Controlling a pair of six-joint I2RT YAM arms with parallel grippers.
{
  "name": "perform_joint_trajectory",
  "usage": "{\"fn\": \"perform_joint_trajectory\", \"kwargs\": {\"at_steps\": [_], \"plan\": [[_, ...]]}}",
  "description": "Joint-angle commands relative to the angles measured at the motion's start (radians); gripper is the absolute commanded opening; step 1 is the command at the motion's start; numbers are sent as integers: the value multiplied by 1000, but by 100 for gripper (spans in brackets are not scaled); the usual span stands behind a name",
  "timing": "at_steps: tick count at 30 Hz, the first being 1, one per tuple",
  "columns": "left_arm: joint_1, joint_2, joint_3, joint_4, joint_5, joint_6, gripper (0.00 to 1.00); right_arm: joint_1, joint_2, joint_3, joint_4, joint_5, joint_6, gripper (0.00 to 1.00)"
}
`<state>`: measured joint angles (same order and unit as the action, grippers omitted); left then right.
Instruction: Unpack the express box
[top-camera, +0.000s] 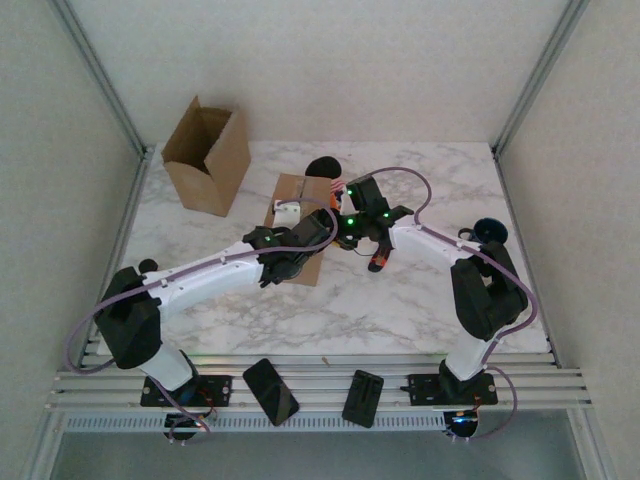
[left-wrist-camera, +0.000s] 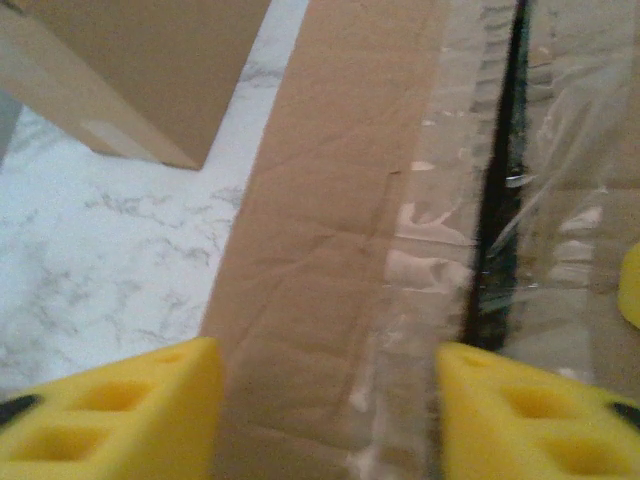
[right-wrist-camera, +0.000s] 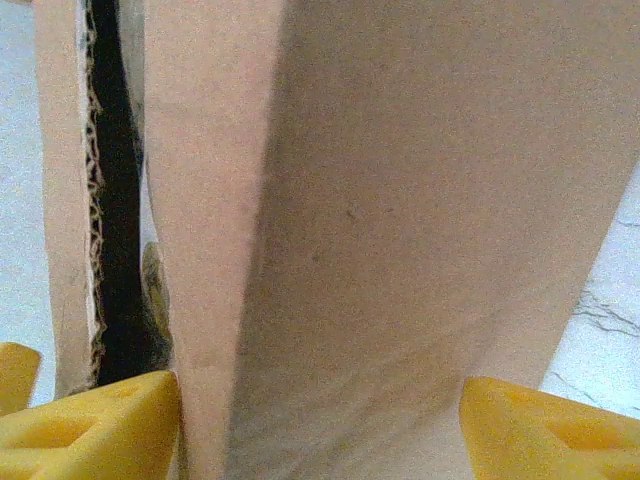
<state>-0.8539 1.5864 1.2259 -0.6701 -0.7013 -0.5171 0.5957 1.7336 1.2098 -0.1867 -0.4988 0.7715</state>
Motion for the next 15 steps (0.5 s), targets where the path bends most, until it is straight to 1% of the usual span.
{"fn": "perform_joint_trajectory", "kwargs": {"at_steps": [1,3,6,7,12,15], "plan": [[23,41,-30,-78,-83,37,39,9,13,2,-32,-5,-5,73],[24,47,-22,-80,-97,43,31,9,18,1,-30,-4,-4,73],[27,43,-11,-82,-119,49,10,9,28,2,-27,-5,0,72],[28,37,-8,-81,-127,49,0,9,33,4,-26,-4,1,72],[43,-16,-3,-64,-130,62,0,9,61,11,-20,12,11,70],[60,-61,-6,-44,-101,69,0,10,83,11,-28,45,17,68]]}}
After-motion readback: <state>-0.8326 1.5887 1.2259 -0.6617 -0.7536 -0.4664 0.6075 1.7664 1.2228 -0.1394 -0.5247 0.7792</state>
